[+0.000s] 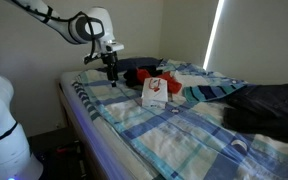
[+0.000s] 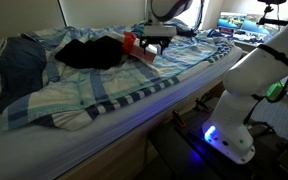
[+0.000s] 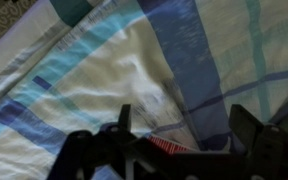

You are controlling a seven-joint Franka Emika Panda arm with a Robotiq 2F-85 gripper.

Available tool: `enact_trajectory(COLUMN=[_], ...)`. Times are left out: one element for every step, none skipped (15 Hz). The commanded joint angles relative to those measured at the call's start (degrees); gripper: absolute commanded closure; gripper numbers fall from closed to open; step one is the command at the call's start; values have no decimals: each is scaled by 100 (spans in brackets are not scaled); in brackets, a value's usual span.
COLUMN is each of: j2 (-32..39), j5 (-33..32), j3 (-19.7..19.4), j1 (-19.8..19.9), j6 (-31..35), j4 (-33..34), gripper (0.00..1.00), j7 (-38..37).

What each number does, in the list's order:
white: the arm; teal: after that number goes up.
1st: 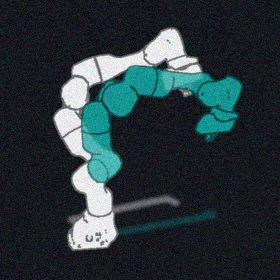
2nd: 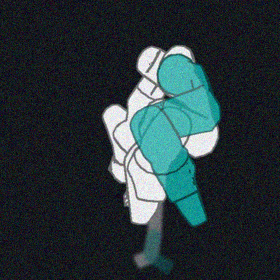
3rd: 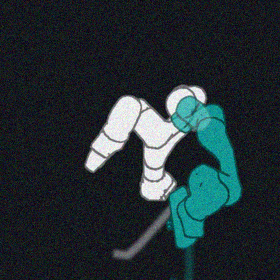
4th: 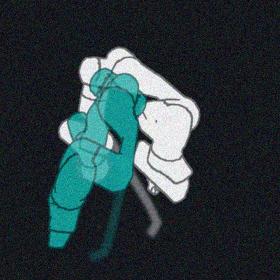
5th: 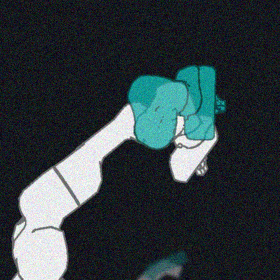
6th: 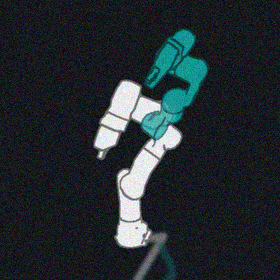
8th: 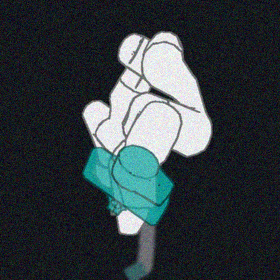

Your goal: Put the bag upright

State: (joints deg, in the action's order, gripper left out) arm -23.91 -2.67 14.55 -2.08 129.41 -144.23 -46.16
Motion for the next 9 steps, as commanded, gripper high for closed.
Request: enact_trajectory(j2=[389, 438, 440, 266, 325, 363, 380, 385, 433], j5=[-172, -177, -187, -116, -125, -127, -127, -128, -80], j3=[-224, -277, -306, -273, -304, -320, -324, -324, -332], j1=[198, 226, 236, 174, 198, 206, 207, 207, 205], j6=[309, 397, 478, 336, 388, 399, 400, 402, 421], j4=[465, 550, 584, 382, 454, 501, 520, 525, 531], gripper=[0, 0, 0, 0, 0, 0, 0, 0, 0], j7=[165, 180, 204, 123, 133, 147, 156, 158, 125])
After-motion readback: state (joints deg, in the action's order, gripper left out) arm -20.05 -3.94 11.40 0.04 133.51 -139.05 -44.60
